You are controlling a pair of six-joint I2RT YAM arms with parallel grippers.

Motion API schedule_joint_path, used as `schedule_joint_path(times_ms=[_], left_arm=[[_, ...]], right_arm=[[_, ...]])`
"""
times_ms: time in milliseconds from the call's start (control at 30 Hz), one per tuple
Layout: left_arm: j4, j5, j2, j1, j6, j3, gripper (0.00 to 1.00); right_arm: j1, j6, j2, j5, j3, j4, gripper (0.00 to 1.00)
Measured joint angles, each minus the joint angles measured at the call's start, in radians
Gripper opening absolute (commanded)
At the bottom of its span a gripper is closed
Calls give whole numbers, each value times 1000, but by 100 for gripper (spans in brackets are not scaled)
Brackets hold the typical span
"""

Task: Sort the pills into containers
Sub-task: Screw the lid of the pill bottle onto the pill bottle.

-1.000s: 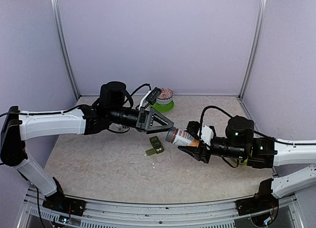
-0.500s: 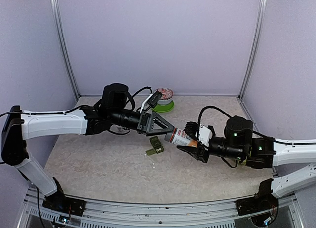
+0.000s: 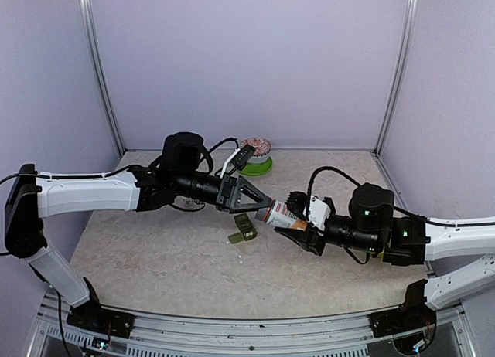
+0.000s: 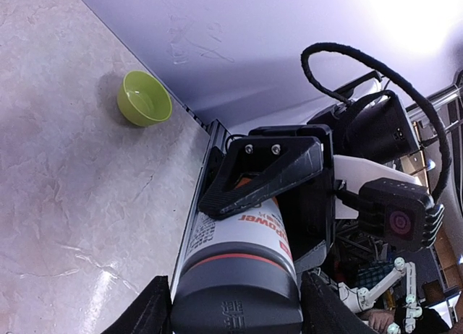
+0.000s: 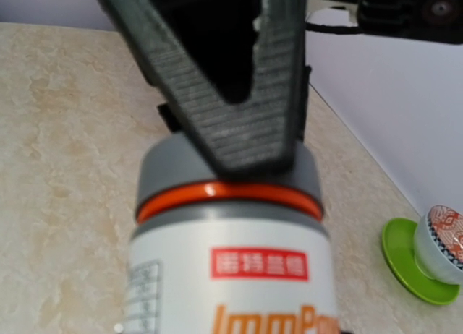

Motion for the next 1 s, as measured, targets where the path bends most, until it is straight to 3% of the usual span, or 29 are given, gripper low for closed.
schedule_joint_path(times_ms=[167,467,833,900,1000], left_arm=[[6,-1,0,1,4,0,41],[-82,-14,-3,-4,58,42,37],[-102,-29,-56,-29,197,46,34],[-100,-29,-66,-34,225,46,39],[-98,-28,-80,-39,253,48,59]], right_arm=[[2,17,2,8,0,6,43],[3,101,8,0,0,18,43],[-47,439,0,-250,-24,87,42],[-56,494,-1,-298,-31,112,42],[-66,537,-1,-341,-31,132,42]])
